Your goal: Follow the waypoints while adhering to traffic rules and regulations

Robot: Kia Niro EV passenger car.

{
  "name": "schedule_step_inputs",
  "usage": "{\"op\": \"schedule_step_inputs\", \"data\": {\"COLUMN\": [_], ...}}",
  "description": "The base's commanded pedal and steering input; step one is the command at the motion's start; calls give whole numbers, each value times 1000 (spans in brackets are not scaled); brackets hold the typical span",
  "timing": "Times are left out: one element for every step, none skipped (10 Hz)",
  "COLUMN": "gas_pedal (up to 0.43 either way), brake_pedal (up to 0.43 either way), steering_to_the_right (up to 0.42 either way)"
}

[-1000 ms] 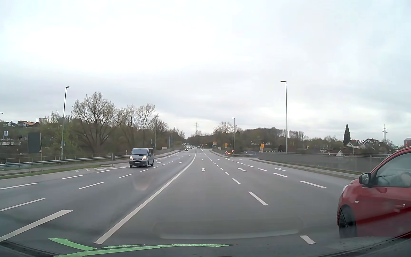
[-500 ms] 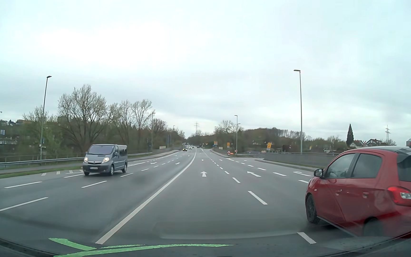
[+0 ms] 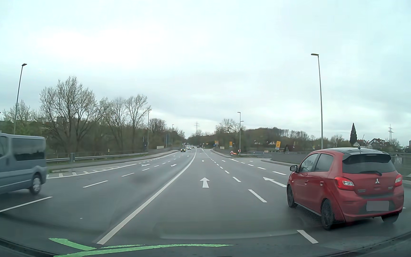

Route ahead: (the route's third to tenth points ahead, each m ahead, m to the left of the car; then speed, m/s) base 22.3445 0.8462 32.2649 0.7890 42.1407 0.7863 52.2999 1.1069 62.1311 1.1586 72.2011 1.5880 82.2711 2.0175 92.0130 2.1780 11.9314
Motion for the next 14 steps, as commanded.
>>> {"op": "schedule_step_inputs", "data": {"gas_pedal": [209,209,209,209,209,209,209,209,197,197,197,197,197,189], "brake_pedal": [0,0,0,0,0,0,0,0,0,0,0,0,0,0], "steering_to_the_right": [-1,0,-1,-1,-1,-1,-1,-1,-1,-1,-1,-1,-1,-1]}}
